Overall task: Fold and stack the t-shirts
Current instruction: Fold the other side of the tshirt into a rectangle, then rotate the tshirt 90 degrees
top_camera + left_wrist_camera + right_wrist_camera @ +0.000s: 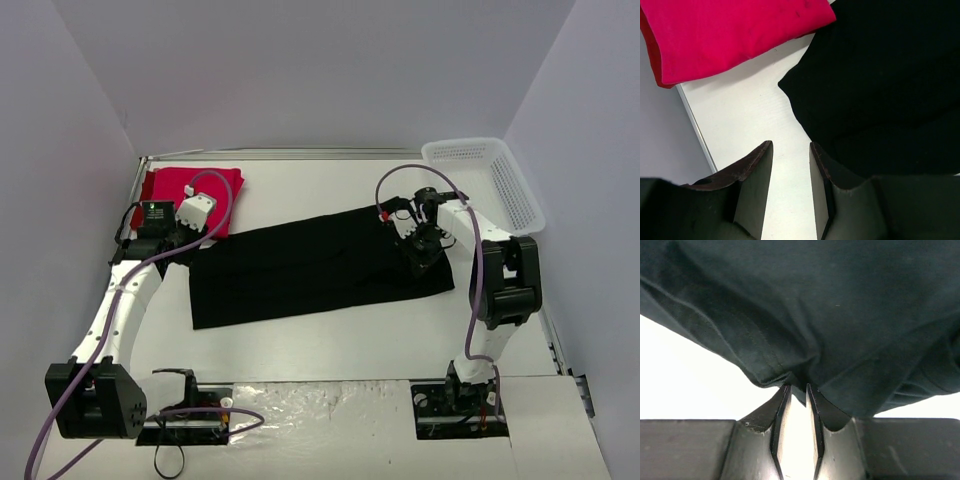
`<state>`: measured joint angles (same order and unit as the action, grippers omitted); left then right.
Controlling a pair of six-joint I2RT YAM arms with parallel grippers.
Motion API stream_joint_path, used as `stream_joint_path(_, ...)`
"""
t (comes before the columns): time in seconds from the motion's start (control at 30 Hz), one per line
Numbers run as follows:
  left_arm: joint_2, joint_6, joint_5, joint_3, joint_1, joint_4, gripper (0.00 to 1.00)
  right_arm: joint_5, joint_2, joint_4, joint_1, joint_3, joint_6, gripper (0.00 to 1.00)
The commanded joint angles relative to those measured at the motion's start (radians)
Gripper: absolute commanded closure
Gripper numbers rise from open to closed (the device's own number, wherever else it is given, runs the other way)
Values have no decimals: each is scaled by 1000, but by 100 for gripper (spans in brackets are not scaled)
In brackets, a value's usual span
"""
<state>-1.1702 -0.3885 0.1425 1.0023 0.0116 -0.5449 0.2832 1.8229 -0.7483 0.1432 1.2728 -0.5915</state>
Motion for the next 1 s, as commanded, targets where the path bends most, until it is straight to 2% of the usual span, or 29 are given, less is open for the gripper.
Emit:
stream_joint_path(0.0, 33, 4, 17, 9, -5, -15, 66, -59, -57, -5, -8, -3, 22, 85)
stream_joint_path(0.2, 35, 2, 17, 5, -5, -15, 66, -61, -86, -9, -10, 33, 38, 78)
stream_joint_path(0.23, 35, 3, 17, 7, -5, -15, 66, -59, -96, -14, -10, 39, 41, 65)
stream_joint_path(0.27, 35, 2, 19, 7, -5, -18, 66, -59, -114, -16, -10, 52, 41, 58)
stream_joint_path(0.33, 38, 0, 17, 9, -5, -16, 66, -56, -134, -31, -10, 65, 39, 55)
stream_joint_path(0.43, 40, 0, 17, 9, -7, -17, 66, -55, -183, -51, -10, 83, 38, 27)
stream_joint_path(0.5, 38, -1, 16, 7, -7, -16, 66, -58, -207, -56, -10, 88, 38, 16)
stream_joint_path(0.53, 38, 0, 16, 7, -7, -15, 66, -58, -218, -59, -10, 91, 41, 5)
stream_joint_path(0.57, 38, -3, 16, 6, -7, -15, 66, -56, -238, -60, -10, 95, 44, 0)
stream_joint_path(0.7, 44, -3, 23, 5, -7, -15, 66, -62, -287, -79, 12, 178, 81, 0)
stream_joint_path(0.8, 52, -3, 29, 5, -7, -13, 65, -62, -381, 1, 21, 264, 143, 0)
stream_joint_path(0.87, 56, -4, 34, 1, -7, -7, 65, -81, -493, 195, 18, 147, 268, 0)
stream_joint_path(0.9, 57, -4, 34, -1, -7, -7, 65, 1, -542, 264, 18, 91, 265, 0)
stream_joint_path(0.97, 58, -6, 32, -1, -6, -7, 63, 107, -550, 267, 21, -27, 158, 0)
